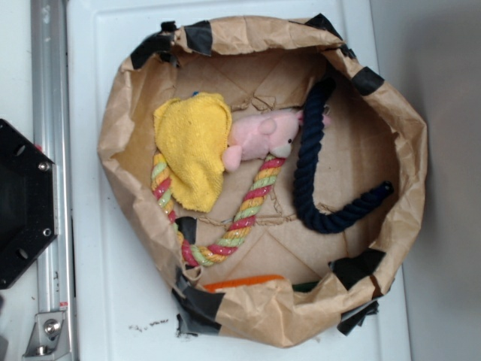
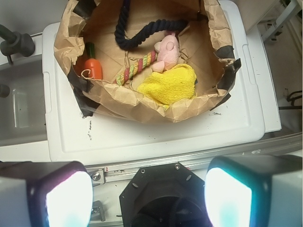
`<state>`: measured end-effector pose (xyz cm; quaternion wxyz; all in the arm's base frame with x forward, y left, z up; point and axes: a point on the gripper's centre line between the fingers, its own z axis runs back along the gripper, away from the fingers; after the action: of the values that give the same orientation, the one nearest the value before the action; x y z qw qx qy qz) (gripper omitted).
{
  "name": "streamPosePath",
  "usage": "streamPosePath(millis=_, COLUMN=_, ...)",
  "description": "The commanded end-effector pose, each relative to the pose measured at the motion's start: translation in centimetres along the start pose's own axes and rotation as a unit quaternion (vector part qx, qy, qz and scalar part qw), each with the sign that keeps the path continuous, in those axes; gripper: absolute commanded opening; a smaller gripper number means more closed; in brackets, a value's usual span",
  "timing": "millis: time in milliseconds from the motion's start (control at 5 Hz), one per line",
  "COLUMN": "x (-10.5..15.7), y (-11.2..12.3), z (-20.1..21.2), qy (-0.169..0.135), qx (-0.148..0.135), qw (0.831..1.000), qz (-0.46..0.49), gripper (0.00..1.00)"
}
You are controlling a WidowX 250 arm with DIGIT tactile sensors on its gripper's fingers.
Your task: Grab the blue rope.
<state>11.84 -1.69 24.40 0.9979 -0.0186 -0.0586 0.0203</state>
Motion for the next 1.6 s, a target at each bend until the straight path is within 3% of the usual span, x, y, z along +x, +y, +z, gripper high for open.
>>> streamPosePath(millis=0, x=0.0, y=0.0, z=0.0, qy=0.000, qx=0.000, qw=1.000, qz=0.000, gripper=1.00)
streamPosePath(millis=200, x=4.7, y=1.1, z=-3.2, qy=0.030, qx=-0.035, qw=0.998, qz=0.032, gripper=1.00)
streamPosePath(millis=400, x=8.1, y=2.8, z=-6.1, qy=-0.008, qx=0.019, qw=0.993, qz=0.113, gripper=1.00)
streamPosePath(millis=600, x=9.8, y=3.7, z=-7.5, qy=-0.038, qx=0.048, qw=0.986, qz=0.153, gripper=1.00)
streamPosePath(millis=1200, x=9.8, y=3.7, z=-7.5, qy=-0.038, qx=0.048, qw=0.986, qz=0.153, gripper=1.00)
streamPosePath(millis=1400, x=13.1, y=2.7, z=-12.5, qy=-0.034, qx=0.044, qw=0.971, qz=0.231, gripper=1.00)
